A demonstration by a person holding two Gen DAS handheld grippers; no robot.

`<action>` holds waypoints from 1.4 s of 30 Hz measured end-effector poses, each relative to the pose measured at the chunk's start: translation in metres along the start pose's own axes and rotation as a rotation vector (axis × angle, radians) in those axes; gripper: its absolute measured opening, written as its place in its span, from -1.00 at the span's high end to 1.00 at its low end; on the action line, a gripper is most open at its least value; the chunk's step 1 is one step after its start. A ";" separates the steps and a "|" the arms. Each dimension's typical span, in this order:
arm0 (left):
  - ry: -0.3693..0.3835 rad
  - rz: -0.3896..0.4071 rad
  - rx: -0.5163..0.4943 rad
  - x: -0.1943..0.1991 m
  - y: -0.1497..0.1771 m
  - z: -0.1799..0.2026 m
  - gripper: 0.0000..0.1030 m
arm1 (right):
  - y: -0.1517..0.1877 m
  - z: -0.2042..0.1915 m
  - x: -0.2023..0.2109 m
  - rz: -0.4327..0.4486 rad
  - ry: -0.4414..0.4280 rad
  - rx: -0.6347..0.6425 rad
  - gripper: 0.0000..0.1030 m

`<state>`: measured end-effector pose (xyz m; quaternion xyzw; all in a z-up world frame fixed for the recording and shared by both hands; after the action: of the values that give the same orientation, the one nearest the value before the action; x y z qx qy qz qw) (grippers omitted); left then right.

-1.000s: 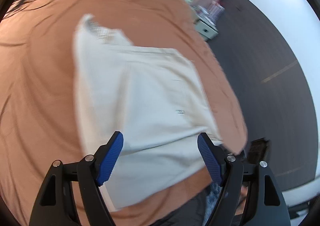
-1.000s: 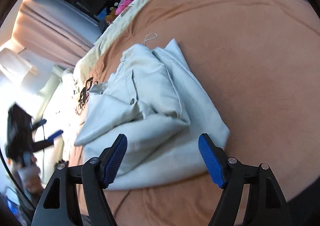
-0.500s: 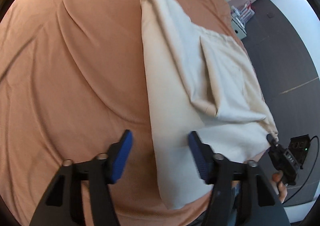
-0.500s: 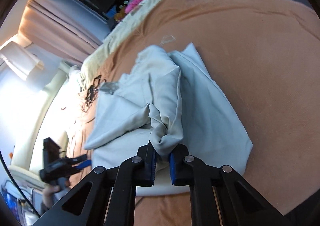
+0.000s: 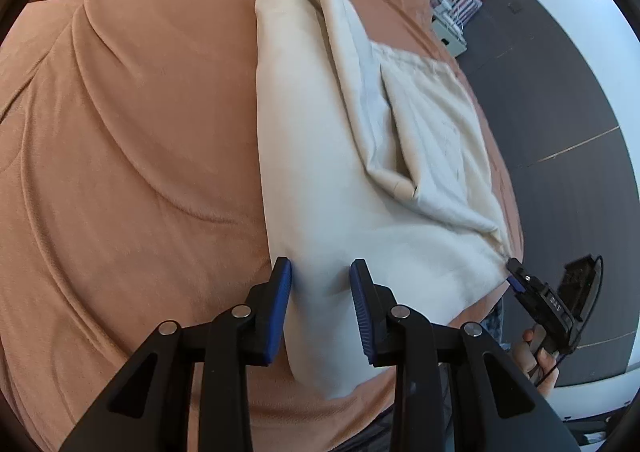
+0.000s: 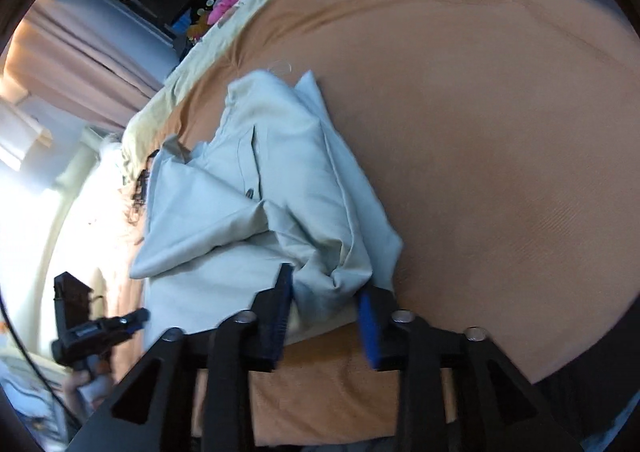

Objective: Fold large clothes

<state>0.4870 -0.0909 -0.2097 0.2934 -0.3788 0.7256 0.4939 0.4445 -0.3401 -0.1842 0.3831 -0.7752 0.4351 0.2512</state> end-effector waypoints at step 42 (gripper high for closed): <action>0.031 0.111 0.141 0.058 -0.012 -0.093 0.39 | -0.059 -0.186 -0.070 -0.037 -0.002 0.587 0.90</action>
<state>0.4740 0.0185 -0.2100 0.2947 -0.3349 0.7812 0.4367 0.5438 -0.1716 -0.1140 0.4537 -0.6095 0.6356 0.1366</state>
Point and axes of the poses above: each gripper's, at about its wrist camera, not at the fingertips, and x roughly against the way its jaws point, z to its right, y to its underside, the point moved 9 cm from there along -x, roughly the way its jaws point, and after that the axes turned 1 degree about -y, right-handed, at the moved point
